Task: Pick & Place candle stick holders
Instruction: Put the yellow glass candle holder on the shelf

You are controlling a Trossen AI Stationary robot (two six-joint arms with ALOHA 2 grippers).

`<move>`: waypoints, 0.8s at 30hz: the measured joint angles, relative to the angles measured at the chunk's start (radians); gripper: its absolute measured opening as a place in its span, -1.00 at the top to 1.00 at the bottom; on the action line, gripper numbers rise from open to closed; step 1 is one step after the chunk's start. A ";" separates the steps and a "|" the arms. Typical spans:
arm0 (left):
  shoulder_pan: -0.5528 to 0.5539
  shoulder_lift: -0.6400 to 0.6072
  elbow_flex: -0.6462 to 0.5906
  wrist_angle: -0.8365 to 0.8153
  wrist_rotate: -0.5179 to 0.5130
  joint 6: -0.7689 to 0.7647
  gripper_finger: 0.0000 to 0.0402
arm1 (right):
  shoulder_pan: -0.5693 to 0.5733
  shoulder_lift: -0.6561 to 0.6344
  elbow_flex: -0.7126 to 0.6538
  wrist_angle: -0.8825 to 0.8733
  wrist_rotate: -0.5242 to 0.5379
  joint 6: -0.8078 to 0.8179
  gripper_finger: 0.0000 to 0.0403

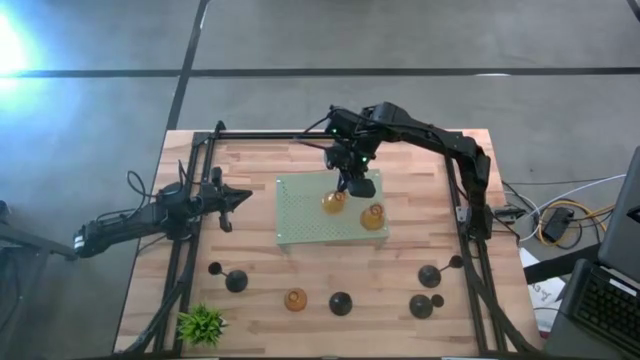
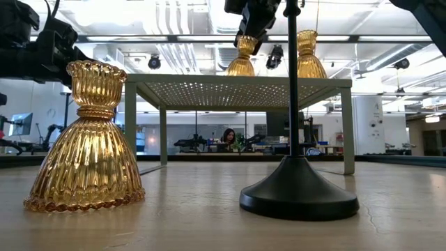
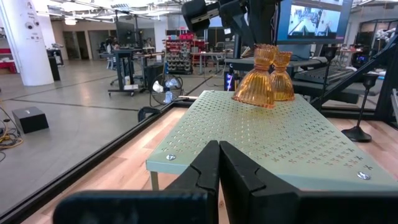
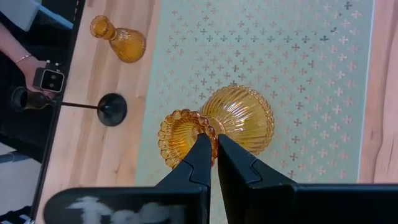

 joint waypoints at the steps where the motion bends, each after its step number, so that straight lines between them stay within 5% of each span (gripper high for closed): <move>1: 0.000 0.000 0.000 0.000 0.000 0.000 0.93 | 0.000 0.000 0.000 0.002 0.000 0.000 0.96; 24: 0.000 0.000 0.000 0.000 0.000 0.000 0.93 | 0.000 0.000 -0.027 0.046 0.000 0.007 0.96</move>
